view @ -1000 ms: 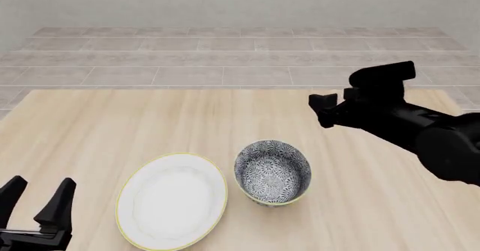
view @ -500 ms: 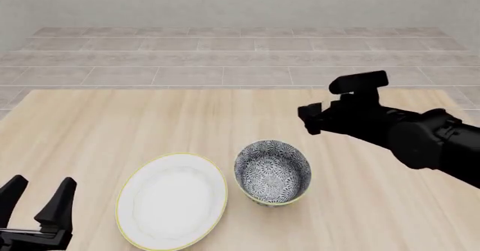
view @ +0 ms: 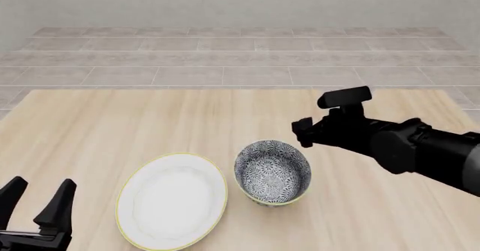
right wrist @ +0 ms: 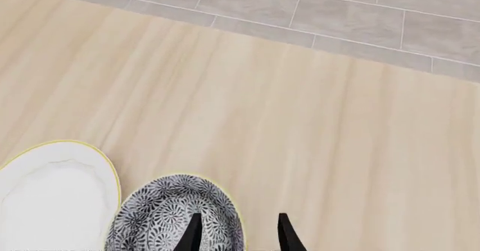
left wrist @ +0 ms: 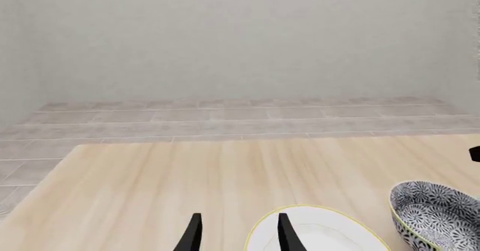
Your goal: Put the bowl on the plate.
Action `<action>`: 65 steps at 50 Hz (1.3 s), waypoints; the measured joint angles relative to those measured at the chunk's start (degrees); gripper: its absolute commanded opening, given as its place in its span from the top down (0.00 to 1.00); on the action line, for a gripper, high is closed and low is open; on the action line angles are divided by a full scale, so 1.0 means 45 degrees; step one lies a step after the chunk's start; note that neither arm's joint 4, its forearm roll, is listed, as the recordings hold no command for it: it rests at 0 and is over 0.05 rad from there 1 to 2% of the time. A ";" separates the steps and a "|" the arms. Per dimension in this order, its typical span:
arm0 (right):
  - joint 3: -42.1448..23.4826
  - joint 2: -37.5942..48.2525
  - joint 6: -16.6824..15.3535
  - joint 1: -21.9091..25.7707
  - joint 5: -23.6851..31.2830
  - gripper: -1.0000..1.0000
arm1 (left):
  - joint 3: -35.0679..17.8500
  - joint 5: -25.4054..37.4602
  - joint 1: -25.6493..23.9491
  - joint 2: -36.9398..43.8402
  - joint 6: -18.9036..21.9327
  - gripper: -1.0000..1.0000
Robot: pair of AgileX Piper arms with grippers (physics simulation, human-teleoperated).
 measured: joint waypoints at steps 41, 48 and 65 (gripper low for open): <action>0.1504 0.1711 0.0308 0.0157 -0.1688 0.00 | -0.0001 0.0316 -0.0133 -0.0205 0.0048 0.00; 0.1664 0.2041 0.0408 0.0195 -0.2007 0.00 | -0.0004 0.0324 -0.0147 -0.0192 0.0064 0.00; 0.1938 0.2821 0.0627 0.0207 -0.2690 0.00 | -0.0007 0.0319 -0.0166 -0.0176 0.0102 0.00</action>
